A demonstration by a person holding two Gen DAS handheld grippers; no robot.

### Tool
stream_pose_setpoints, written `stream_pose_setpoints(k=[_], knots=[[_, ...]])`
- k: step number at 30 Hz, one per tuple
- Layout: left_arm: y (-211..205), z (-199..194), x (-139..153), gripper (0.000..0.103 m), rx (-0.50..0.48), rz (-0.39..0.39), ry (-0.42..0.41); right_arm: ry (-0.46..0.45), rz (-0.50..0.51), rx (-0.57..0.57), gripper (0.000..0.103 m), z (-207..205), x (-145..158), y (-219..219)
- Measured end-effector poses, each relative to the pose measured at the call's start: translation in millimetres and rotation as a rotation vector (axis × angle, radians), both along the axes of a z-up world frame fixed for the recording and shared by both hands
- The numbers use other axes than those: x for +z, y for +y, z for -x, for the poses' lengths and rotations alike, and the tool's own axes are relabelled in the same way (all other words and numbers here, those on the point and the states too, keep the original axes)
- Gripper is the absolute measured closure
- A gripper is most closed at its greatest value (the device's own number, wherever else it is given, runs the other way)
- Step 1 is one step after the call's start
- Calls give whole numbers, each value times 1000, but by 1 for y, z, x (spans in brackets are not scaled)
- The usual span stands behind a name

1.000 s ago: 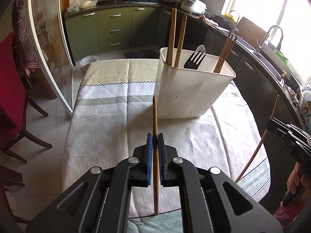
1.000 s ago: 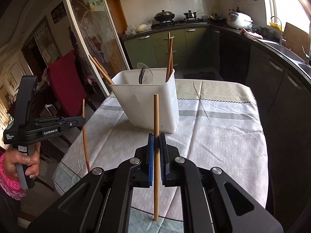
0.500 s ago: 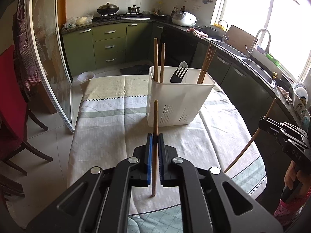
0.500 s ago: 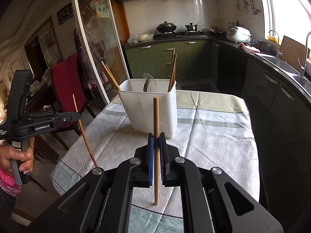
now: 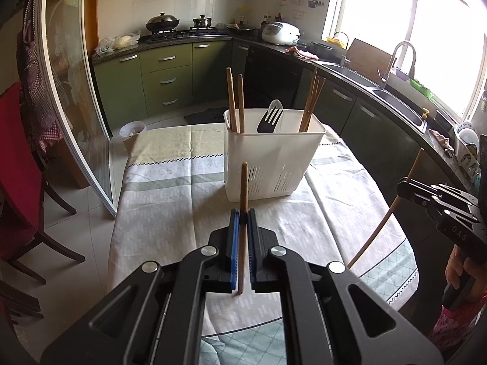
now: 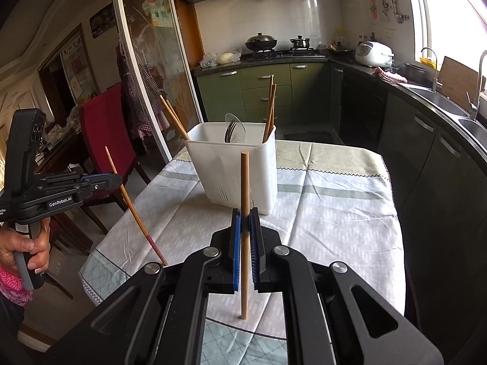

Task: Organize utensils
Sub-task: 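Lift both chopsticks upright and carry them toward the white basket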

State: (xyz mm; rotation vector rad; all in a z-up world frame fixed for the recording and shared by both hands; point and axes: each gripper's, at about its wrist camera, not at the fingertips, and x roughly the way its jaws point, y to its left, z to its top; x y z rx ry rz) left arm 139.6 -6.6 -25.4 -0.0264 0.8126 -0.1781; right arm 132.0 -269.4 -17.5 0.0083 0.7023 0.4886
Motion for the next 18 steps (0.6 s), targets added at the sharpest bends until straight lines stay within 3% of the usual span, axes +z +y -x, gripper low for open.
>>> stream_pose_setpoints(k=[18], knots=[[-2, 2, 14, 97, -10, 0, -33, -14, -10, 13, 96, -1, 11, 1]])
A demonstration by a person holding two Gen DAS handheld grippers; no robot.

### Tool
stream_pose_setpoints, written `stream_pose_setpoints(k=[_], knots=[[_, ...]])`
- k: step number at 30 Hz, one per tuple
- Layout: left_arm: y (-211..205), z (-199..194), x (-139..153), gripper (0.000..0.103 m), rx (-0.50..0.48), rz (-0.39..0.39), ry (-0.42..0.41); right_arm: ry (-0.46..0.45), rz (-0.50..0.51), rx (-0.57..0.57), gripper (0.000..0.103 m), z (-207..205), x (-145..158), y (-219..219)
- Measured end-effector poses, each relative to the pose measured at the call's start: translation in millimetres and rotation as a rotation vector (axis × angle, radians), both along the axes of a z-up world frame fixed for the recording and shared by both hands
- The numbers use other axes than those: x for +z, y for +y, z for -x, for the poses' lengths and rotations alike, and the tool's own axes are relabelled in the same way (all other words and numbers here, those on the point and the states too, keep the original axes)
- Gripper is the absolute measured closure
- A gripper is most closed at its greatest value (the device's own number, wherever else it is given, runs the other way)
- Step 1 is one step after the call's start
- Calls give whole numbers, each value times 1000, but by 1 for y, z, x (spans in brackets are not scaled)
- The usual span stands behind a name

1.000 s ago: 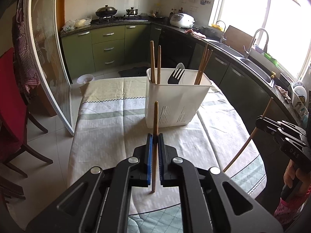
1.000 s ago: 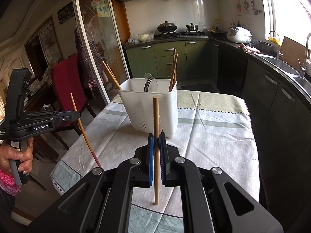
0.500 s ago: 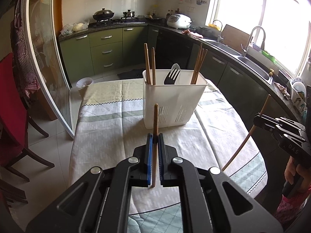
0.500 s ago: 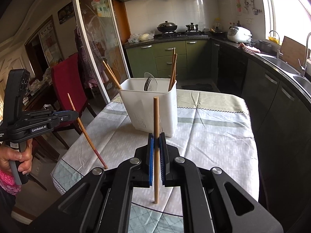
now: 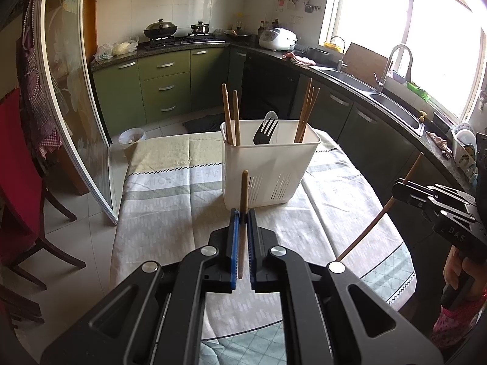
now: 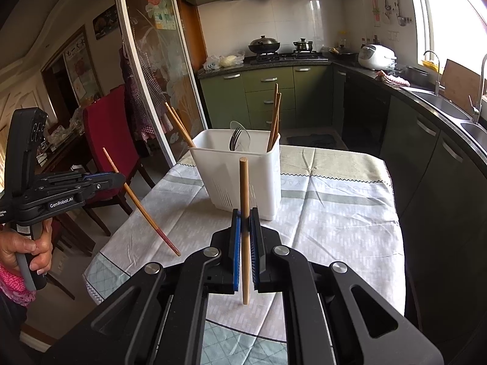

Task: Organize utensils
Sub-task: 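Lift both chopsticks upright and carry them toward the white basket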

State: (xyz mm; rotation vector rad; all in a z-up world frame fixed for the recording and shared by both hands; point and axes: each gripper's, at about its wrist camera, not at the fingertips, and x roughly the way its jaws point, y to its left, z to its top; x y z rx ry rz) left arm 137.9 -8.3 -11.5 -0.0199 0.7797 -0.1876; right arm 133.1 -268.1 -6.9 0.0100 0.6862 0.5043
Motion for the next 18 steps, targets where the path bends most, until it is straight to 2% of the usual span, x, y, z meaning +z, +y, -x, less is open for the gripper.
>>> stream_pose_setpoints(k=[7, 13, 18], knots=[[-5, 1, 24, 97, -19, 3, -41, -47, -3, 14, 96, -4, 30, 4], [-14, -8, 68, 97, -57, 23, -91, -118, -19, 21, 96, -10, 79, 7], [-23, -22, 111, 97, -60, 23, -176, -183, -48, 19, 96, -21, 125, 9]])
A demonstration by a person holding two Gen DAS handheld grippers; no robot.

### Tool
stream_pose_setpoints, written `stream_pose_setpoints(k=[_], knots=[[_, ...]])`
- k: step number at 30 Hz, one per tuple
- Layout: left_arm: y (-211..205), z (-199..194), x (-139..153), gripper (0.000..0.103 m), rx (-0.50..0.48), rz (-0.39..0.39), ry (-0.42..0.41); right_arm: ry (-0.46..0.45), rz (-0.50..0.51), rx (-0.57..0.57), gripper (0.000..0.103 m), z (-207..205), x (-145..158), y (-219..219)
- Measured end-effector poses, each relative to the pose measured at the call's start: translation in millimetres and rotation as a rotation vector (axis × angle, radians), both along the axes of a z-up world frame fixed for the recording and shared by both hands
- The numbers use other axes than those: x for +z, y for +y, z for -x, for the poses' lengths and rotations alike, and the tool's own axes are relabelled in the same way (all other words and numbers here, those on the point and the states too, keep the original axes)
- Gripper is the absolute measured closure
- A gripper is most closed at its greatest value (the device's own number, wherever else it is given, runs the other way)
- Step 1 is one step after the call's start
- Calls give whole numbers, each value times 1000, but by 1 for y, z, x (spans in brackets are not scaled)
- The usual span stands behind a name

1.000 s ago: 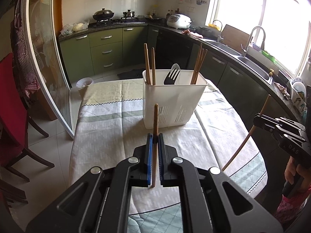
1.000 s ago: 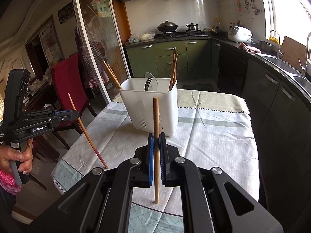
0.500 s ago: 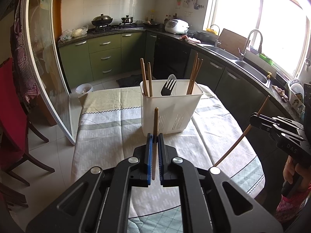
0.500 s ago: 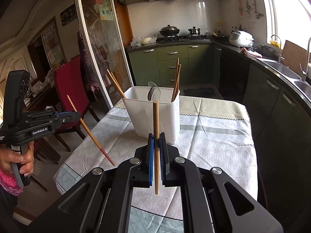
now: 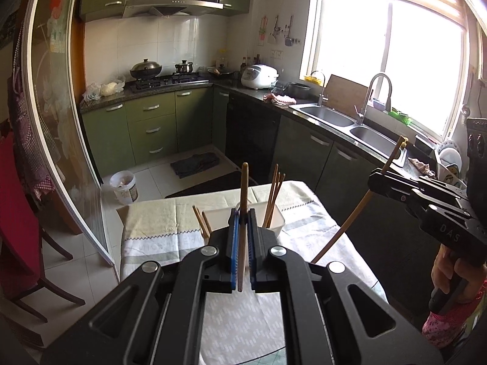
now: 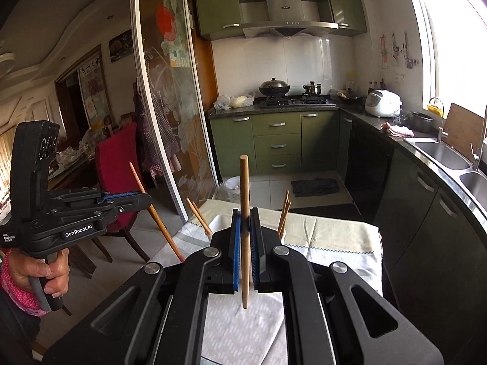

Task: Organize utensils
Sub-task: 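Lift both chopsticks upright and carry them toward the white basket, then lower both chopsticks into the basket and open both tools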

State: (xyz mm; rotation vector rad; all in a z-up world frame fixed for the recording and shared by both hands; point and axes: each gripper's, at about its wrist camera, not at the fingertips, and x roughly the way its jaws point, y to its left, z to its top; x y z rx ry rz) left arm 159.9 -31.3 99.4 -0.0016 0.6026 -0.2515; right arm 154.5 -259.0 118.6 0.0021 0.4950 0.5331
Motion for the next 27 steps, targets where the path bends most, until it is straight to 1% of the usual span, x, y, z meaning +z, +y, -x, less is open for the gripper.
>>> stream_pose_setpoints(k=[3, 7, 10, 13, 16, 19, 23, 27], knots=[[-7, -10, 24, 97, 2, 10, -49, -45, -21, -9, 96, -9, 24, 1], [-14, -30, 45, 97, 9, 16, -99, -111, -46, -30, 96, -28, 49, 4], [-16, -49, 47, 97, 24, 12, -110, -138, -53, -44, 96, -48, 57, 10], [-16, -70, 35, 97, 33, 15, -97, -133, -55, -56, 96, -75, 52, 16], [-15, -90, 15, 97, 47, 8, -62, -88, -60, -59, 96, -103, 33, 21], [-12, -105, -10, 97, 53, 8, -9, -23, -51, -55, 96, -125, 3, 27], [-11, -115, -38, 97, 51, -4, 49, 53, -34, -55, 96, -141, -42, 32], [-11, -119, -60, 97, 44, -7, 94, 104, -13, -54, 96, -149, -74, 38]])
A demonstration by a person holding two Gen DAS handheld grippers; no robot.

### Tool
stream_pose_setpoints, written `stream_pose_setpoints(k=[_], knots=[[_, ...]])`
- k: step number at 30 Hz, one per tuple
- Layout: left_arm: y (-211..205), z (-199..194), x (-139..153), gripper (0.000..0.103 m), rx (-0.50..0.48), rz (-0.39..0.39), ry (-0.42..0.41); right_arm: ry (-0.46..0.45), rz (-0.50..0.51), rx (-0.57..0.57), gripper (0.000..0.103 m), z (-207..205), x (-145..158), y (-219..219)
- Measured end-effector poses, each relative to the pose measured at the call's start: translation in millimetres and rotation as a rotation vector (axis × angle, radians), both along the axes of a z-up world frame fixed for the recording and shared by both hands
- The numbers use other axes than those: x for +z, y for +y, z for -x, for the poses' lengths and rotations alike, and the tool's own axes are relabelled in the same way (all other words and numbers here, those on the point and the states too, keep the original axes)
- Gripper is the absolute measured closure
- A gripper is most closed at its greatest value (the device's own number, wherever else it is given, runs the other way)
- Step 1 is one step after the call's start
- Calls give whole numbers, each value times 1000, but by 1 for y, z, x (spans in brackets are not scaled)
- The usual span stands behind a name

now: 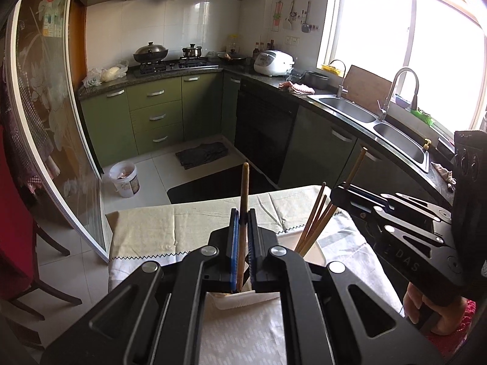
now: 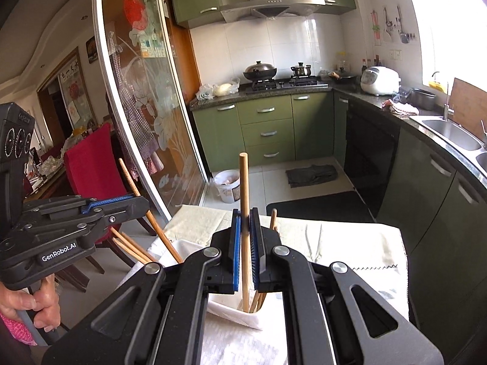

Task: Organize utensils
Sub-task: 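Lower both chopsticks into the basket and open both tools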

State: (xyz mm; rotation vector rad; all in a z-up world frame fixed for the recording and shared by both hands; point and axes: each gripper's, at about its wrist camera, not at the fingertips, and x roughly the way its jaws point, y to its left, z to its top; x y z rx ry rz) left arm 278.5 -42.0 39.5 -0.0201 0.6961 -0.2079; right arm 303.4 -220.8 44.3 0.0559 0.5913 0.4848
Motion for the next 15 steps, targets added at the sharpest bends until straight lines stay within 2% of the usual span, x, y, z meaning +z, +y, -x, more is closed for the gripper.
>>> stream_pose_setpoints(k=[9, 11, 15], knots=[[0, 4, -21, 95, -10, -14, 18, 36, 41, 3, 94, 3, -38, 8], [1, 7, -22, 89, -12, -9, 18, 32, 43, 2, 93, 8, -39, 8], [2, 20, -12, 87, -11, 7, -10, -3, 32, -8, 93, 27, -28, 3]])
